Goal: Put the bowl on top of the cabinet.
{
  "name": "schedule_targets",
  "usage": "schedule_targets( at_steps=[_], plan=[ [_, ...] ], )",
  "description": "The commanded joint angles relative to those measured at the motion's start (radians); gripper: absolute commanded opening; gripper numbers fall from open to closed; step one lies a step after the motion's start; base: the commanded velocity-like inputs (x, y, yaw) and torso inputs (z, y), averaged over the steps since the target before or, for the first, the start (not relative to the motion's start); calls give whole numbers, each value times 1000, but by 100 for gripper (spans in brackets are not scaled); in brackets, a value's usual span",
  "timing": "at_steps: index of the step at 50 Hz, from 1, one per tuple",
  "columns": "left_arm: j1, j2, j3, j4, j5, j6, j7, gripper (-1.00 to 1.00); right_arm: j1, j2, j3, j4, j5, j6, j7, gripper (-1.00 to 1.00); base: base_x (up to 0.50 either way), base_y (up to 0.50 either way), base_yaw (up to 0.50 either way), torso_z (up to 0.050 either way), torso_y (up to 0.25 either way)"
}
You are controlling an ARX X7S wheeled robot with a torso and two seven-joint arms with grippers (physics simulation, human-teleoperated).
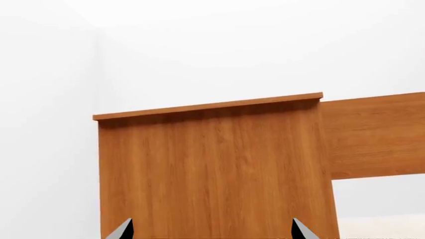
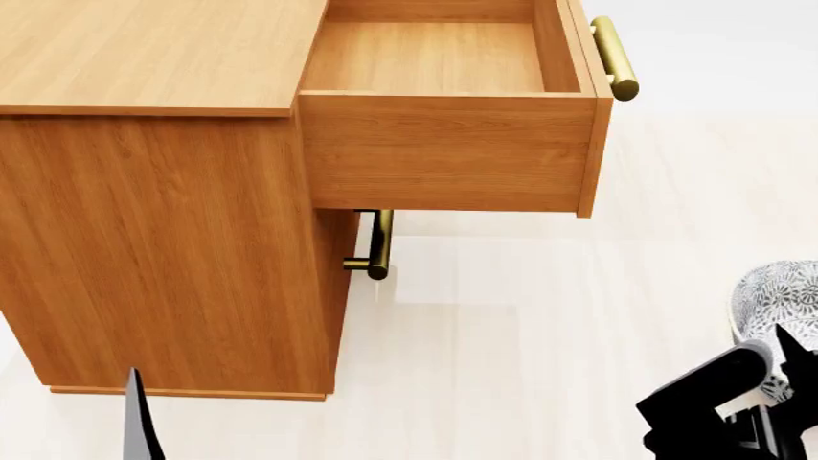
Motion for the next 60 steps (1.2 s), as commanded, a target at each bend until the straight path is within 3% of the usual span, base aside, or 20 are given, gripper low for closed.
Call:
schedule_targets(
  at_steps=[1,41,60],
  plan=[
    [-2,-1,-6,-13,-12,19,4,100,34,-7,1,55,-11,2,-19,100,0,0,0,0,0],
    [-7,-18,18,-21,-23,12,-12,100,135,-4,-4,364,34,-101,37,100,0,0,0,0,0],
    [-11,-25,22,-24,-31,10,-22,100,297,-48,-72,664,2,-245,109,100,0,0,0,0,0]
  ],
)
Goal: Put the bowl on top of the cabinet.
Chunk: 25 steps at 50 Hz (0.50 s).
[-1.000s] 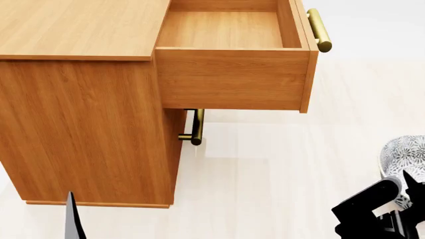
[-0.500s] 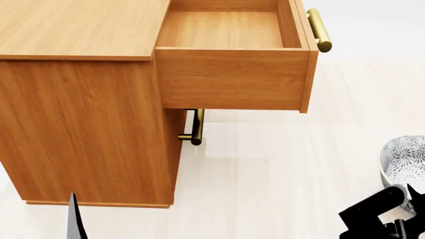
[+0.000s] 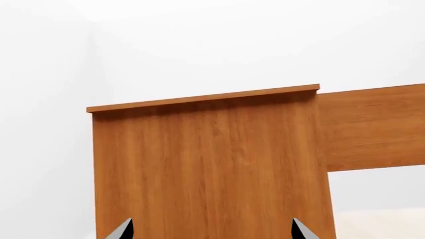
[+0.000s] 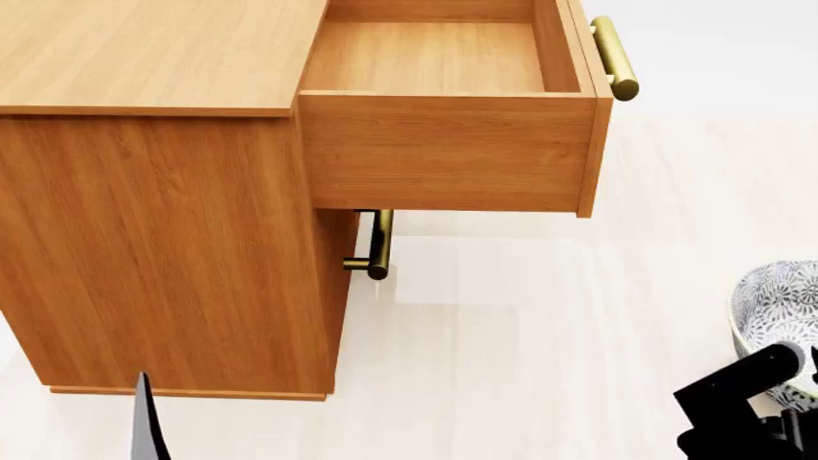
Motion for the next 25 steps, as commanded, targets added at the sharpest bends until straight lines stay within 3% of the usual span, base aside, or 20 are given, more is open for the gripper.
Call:
schedule_targets(
  at_steps=[1,7,13,14,25],
  plan=[
    [-2,0,-11,-12,-13,19,2,100,84,-36,-29,156,-36,-73,27,100,0,0,0,0,0],
    [-2,-3,-8,-8,-15,15,-1,100,178,-63,-67,366,-49,-187,77,100,0,0,0,0,0],
    [-4,-5,-6,-11,-16,16,-4,100,181,-73,-105,379,-6,-147,95,100,0,0,0,0,0],
    [-4,-5,-5,-13,-16,16,-4,100,182,-69,-107,379,9,-139,111,-100,0,0,0,0,0],
    [-4,-8,2,-15,-15,18,-8,100,186,-46,-242,379,59,-163,176,-100,0,0,0,0,0]
  ],
)
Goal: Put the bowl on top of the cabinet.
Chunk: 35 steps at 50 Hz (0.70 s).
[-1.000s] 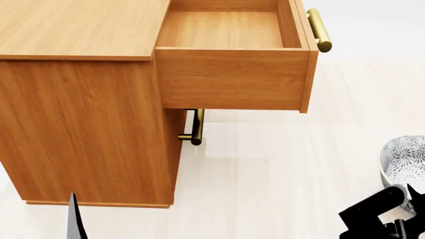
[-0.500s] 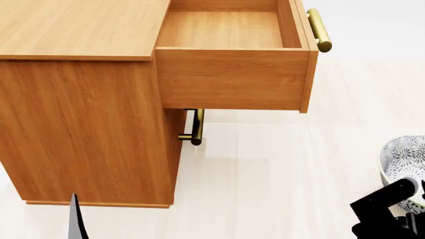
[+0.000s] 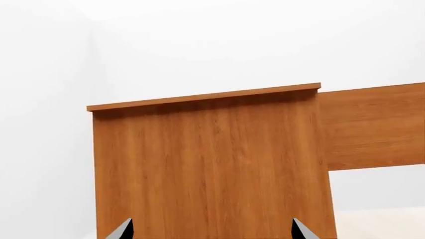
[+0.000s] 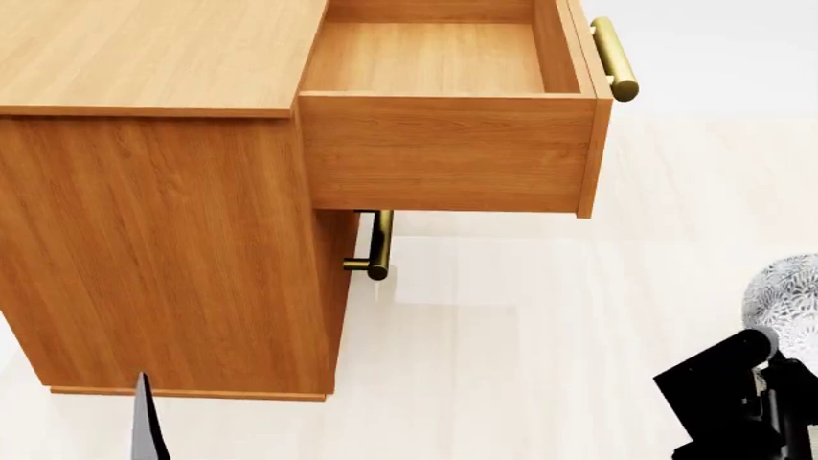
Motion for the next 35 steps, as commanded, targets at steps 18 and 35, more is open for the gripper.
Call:
schedule_targets(
  at_steps=[18,35],
  plan=[
    [-12,-10,-31,22,-39,-9,-15,100,57,83,97,-641,145,432,52,-100,0,0,0,0,0],
    [-17,-28,-63,40,-77,-11,-28,100,273,73,117,-907,70,524,126,-100,0,0,0,0,0]
  ],
)
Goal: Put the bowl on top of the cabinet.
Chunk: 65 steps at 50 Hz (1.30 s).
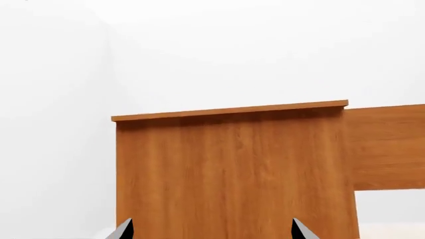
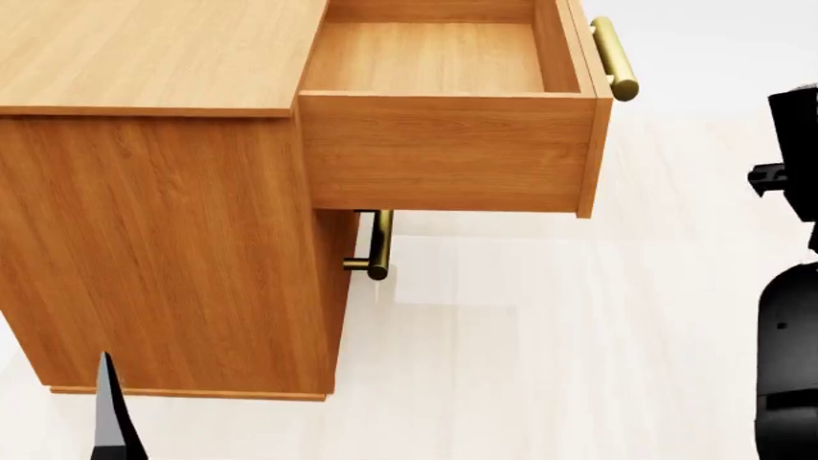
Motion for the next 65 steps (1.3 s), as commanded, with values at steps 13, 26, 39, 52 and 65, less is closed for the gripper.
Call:
schedule_targets(
  at_steps=[13,26,39,52,65],
  plan=[
    [7,-6,-15,-20,-11,37,-7,100,286,-79,-90,-90,-70,-42,-51,-100,0,0,0,0,0],
    [6,-13,-12,-15,-18,37,-8,100,530,-256,-240,135,-83,-233,-142,-100,0,0,0,0,0],
    [15,-18,-6,-6,-23,36,-9,100,586,-333,-290,-258,-9,55,-456,-100,0,0,0,0,1],
    [23,-26,0,8,-34,37,-8,100,598,-393,-467,-465,-14,195,-661,-100,0,0,0,0,0],
    [27,-31,4,24,-40,32,-10,100,564,-452,-561,-515,-12,242,-670,-100,0,0,0,0,0]
  ],
)
